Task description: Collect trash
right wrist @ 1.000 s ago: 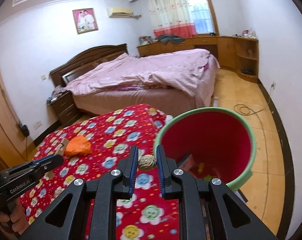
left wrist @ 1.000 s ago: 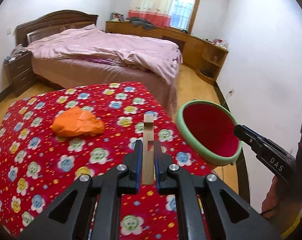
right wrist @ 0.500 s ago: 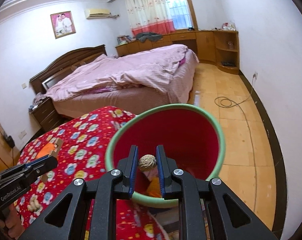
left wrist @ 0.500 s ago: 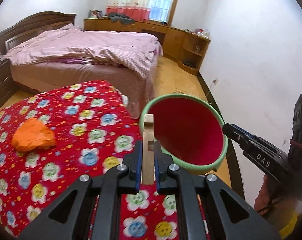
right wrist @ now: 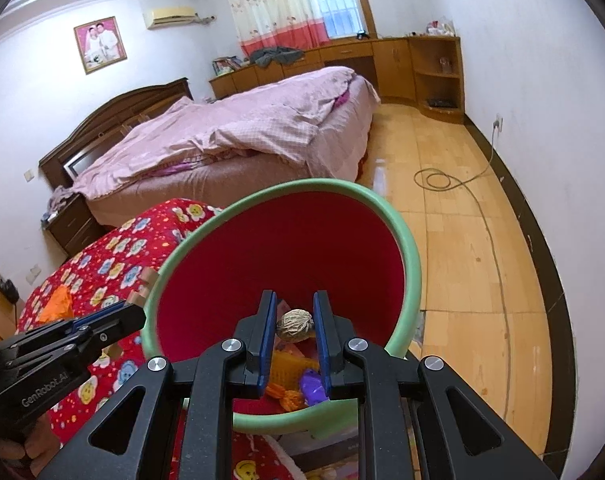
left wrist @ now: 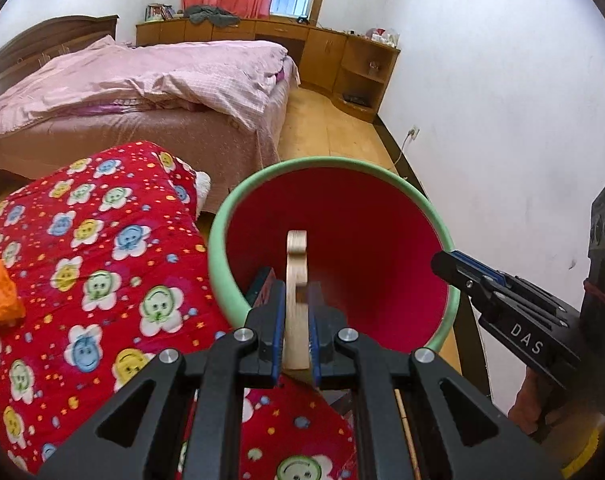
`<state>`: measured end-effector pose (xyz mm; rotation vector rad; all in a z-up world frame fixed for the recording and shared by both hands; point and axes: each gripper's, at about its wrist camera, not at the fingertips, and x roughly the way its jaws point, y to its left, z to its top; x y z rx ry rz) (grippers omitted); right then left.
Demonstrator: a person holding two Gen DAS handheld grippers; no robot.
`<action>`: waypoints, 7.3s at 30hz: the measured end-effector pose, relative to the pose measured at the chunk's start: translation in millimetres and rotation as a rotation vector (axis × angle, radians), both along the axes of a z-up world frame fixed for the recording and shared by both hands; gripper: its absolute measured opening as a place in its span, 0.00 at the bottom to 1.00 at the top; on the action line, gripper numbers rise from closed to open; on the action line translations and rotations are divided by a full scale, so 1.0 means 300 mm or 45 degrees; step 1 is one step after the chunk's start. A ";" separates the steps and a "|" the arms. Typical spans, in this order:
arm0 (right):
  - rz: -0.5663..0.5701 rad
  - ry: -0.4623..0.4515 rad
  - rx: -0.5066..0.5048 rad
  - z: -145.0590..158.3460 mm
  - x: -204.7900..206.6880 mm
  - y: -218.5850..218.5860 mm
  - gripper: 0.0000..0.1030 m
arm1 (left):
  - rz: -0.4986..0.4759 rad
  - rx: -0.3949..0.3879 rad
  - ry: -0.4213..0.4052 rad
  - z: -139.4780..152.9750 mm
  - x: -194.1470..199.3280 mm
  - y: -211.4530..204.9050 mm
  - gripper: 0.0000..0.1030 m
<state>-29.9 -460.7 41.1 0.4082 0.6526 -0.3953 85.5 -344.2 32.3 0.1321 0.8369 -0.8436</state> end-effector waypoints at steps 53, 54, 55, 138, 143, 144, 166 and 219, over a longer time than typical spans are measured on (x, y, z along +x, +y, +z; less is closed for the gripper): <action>0.376 -0.082 0.003 0.202 0.117 0.525 0.57 | 0.587 0.085 -0.104 0.182 0.117 0.795 0.39; 0.379 -0.077 0.004 0.199 0.127 0.530 0.57 | 0.600 0.090 -0.100 0.175 0.130 0.806 0.39; 0.385 -0.070 0.006 0.194 0.145 0.537 0.57 | 0.613 0.095 -0.095 0.168 0.147 0.817 0.40; -0.073 -0.003 0.058 0.062 -0.089 0.068 0.57 | 0.038 -0.064 0.007 0.092 0.033 0.088 0.02; -0.098 0.026 0.076 0.020 -0.093 0.023 0.58 | 0.000 -0.013 0.006 0.043 0.044 0.002 0.02; -0.100 0.033 0.084 0.013 -0.092 0.016 0.58 | -0.005 -0.011 0.003 0.036 0.043 -0.009 0.02; -0.015 -0.008 0.022 0.077 -0.088 0.131 0.74 | 0.102 0.037 -0.014 0.080 -0.018 0.144 0.40; 0.278 -0.187 -0.109 0.191 -0.217 0.706 0.80 | 0.682 0.048 -0.255 0.192 -0.311 0.849 0.40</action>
